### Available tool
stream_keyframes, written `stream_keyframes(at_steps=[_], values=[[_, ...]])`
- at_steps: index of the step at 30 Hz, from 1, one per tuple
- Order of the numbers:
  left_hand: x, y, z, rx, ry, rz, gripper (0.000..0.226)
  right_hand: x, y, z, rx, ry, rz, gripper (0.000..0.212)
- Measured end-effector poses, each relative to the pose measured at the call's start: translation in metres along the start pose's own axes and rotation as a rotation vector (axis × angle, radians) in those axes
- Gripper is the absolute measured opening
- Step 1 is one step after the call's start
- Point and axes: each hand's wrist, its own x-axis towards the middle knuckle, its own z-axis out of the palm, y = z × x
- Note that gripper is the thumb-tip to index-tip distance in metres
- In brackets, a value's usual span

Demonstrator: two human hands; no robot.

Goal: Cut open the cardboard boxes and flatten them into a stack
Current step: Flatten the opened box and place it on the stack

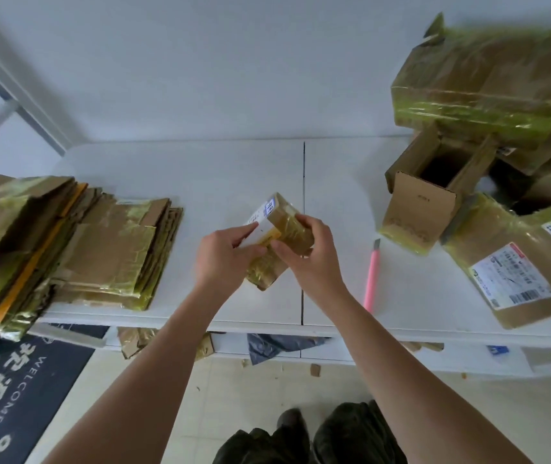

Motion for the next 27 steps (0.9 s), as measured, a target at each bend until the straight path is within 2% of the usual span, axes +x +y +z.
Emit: stream_keyframes(at_steps=[7, 13, 18, 27], values=[[0.001, -0.008, 0.007, 0.037, 0.038, 0.011, 0.007, 0.002, -0.001, 0.006, -0.08, 0.095, -0.023, 0.056], [0.0, -0.014, 0.004, 0.135, -0.006, 0.067, 0.015, 0.001, -0.002, 0.01, -0.083, 0.175, 0.035, 0.06], [0.006, -0.017, 0.002, 0.163, -0.009, 0.04, 0.028, 0.01, -0.003, 0.006, -0.164, 0.1, 0.046, 0.056], [0.011, -0.019, 0.001, 0.16, -0.058, 0.031, 0.033, 0.015, -0.014, -0.005, -0.149, 0.048, 0.145, 0.048]])
